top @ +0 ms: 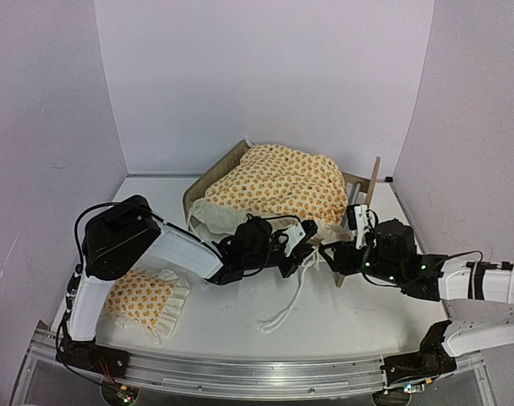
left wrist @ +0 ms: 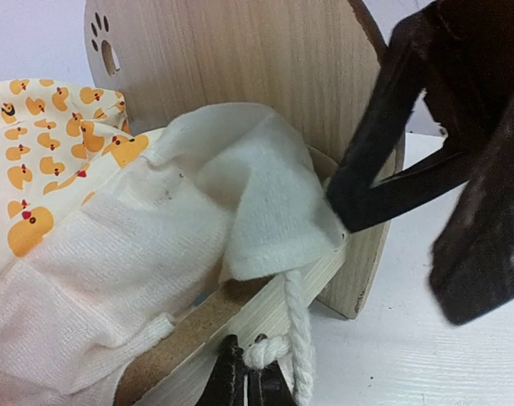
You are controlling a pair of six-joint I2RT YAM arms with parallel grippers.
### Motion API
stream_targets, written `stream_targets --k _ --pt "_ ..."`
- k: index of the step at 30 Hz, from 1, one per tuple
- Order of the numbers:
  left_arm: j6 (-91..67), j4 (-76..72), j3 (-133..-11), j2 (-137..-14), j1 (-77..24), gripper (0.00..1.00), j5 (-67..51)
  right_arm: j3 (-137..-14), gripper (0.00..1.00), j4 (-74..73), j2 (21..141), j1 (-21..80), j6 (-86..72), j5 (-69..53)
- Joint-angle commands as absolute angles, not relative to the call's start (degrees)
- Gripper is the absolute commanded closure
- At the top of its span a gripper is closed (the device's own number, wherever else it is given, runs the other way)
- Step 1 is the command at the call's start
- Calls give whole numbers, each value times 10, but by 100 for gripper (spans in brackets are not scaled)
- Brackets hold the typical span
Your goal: Set up the pet bed
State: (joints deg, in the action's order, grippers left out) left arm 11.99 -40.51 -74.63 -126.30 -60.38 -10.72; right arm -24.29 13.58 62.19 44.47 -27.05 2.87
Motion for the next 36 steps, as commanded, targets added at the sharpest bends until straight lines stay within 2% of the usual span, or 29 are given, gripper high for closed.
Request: stream_targets --k 1,6,11,14,17,20,23,26,27,29,30,32,33,36 --pt "30 -432 -736 -1208 -609 100 -66 -261 49 -91 587 455 -357 33" --pt "-22 -431 -722 -1185 -618 100 -44 -258 43 -45 631 551 -398 94" --pt "-56 -431 -726 -1185 -620 100 -70 -256 39 62 723 610 -424 229" --pt "-72 -431 -729 -1189 -621 100 -82 -257 34 140 803 613 -419 325" --pt "-80 -431 -730 -1189 -623 100 -90 -256 32 268 868 614 -371 336" --pt "-83 -432 -729 -1184 -625 100 -93 -264 27 321 918 613 -379 379" --pt "-85 -430 -729 -1181 -627 100 -95 -257 27 412 942 615 -349 374" --pt "-87 -431 -728 -1178 -628 100 -100 -287 27 412 983 614 -345 404" --pt "-87 -431 -727 -1175 -629 100 -101 -303 30 406 1001 614 -340 412" --pt "-88 -430 -724 -1167 -630 100 -100 -324 47 375 1016 614 -324 407" --pt "-90 -430 -723 -1158 -630 100 -94 -335 53 297 1001 614 -366 406" --pt "-83 -428 -725 -1141 -630 100 -75 -315 79 196 950 615 -421 370" --pt "-82 -429 -730 -1134 -630 100 -64 -291 99 182 923 614 -433 351" --pt "-83 -430 -770 -1144 -630 100 -61 -254 100 133 870 614 -456 321"
